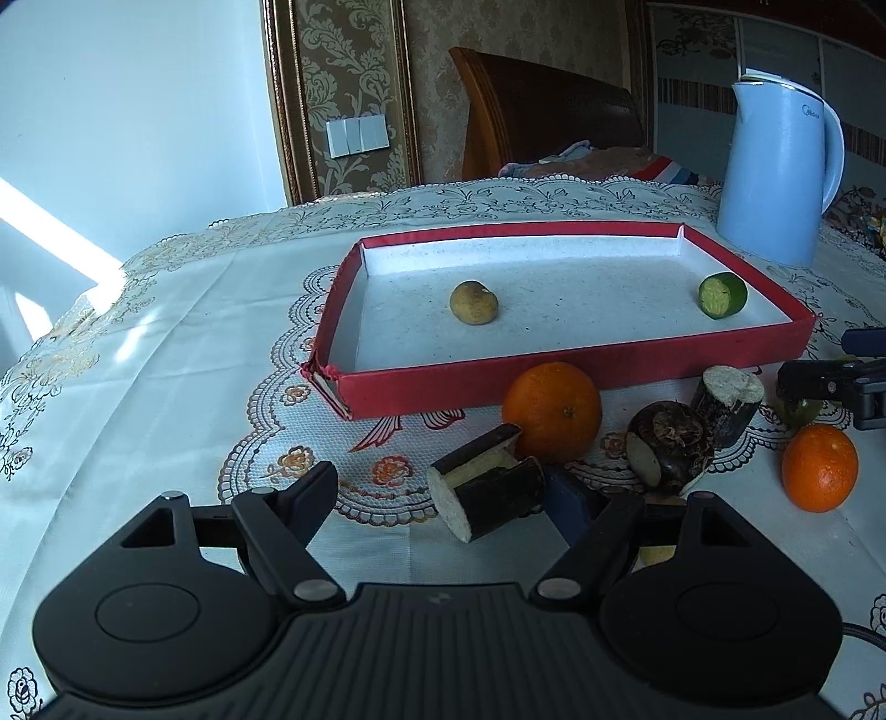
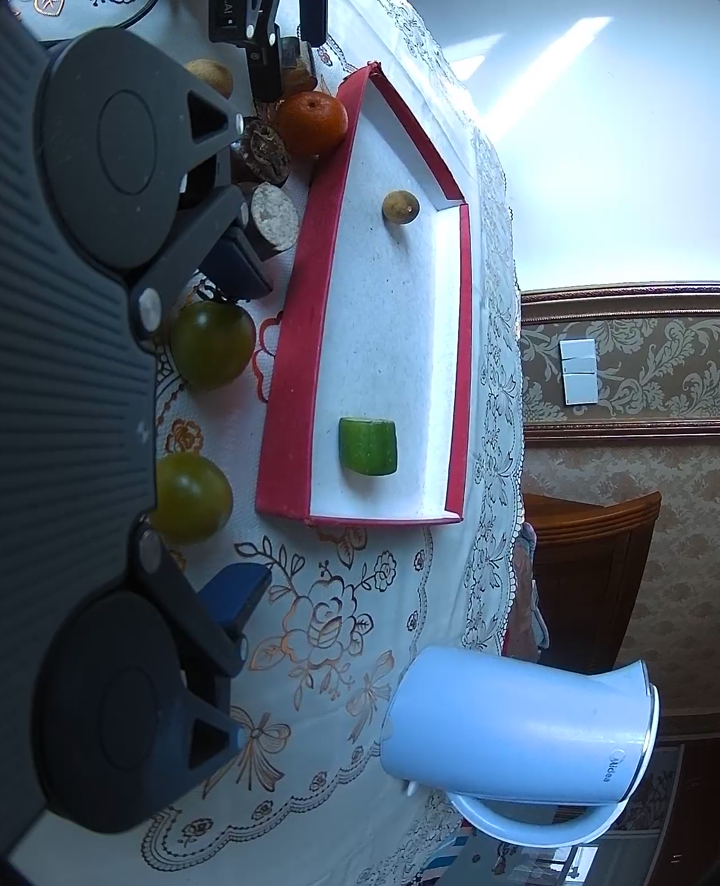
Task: Organize fruits
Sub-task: 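Withdraw both open tools from the tray back toward the remaining produce, then grasp a dark eggplant slice with the left tool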
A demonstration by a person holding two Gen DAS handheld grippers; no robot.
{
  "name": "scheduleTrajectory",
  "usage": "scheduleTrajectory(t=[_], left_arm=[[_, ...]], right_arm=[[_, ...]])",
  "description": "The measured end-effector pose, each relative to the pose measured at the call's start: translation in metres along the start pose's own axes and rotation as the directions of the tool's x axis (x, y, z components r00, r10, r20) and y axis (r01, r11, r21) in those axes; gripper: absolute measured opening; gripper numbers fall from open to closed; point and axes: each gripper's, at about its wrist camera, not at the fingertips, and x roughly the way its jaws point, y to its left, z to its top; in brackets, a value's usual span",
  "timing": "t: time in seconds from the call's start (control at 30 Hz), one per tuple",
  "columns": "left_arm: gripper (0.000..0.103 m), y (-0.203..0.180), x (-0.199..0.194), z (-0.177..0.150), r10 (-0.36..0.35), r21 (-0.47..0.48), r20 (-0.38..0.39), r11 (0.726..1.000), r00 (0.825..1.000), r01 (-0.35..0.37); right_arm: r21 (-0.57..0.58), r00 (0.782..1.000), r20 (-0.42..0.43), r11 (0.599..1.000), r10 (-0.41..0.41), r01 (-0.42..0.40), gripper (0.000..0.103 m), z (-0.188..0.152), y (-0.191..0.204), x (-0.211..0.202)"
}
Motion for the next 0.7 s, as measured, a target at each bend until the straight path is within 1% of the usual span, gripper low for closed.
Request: scheduleTrajectory(t=[0.1, 0.17, 0.2, 0.27, 0.37, 0.43, 0.7], left_arm=[[0.080, 0.012, 0.006, 0.003, 0.052, -0.057, -0.014, 0.997, 0.999, -0.053], [0.079, 0.017, 0.008, 0.005, 0.042, -0.082, -0.031, 0.996, 0.999, -0.044], [0.079, 0.016, 0.008, 0.004, 0.036, -0.080, -0.038, 0.996, 0.999, -0.039], [0.079, 0.010, 0.008, 0.005, 0.055, -0.051, -0.031, 0.997, 0.998, -0.057], [0.079, 0.002, 0.008, 0.005, 0.052, -0.009, -0.022, 0.999, 0.998, -0.052], [0.079, -0.001, 0.007, 0.004, 0.057, 0.003, -0.013, 0.998, 0.998, -0.057], [0.079, 0.008, 0.010, 0.003, 0.020, -0.045, -0.023, 0.999, 1.000, -0.021]], right_arm=[[0.004, 1.000, -0.003, 1.000, 0.002, -0.002, 0.101, 0.000, -0.001, 0.000], [0.006, 1.000, -0.003, 1.000, 0.003, -0.003, 0.101, 0.000, -0.001, 0.001], [0.006, 1.000, -0.004, 1.000, 0.004, -0.004, 0.101, 0.000, -0.001, 0.001], [0.004, 1.000, -0.006, 1.000, 0.004, -0.004, 0.101, 0.000, -0.001, 0.001], [0.001, 1.000, -0.008, 1.000, 0.004, -0.004, 0.101, 0.000, -0.001, 0.002], [0.003, 1.000, -0.006, 1.000, 0.004, -0.004, 0.101, 0.000, -0.001, 0.002], [0.003, 1.000, -0.010, 1.000, 0.005, -0.005, 0.101, 0.000, -0.001, 0.003]])
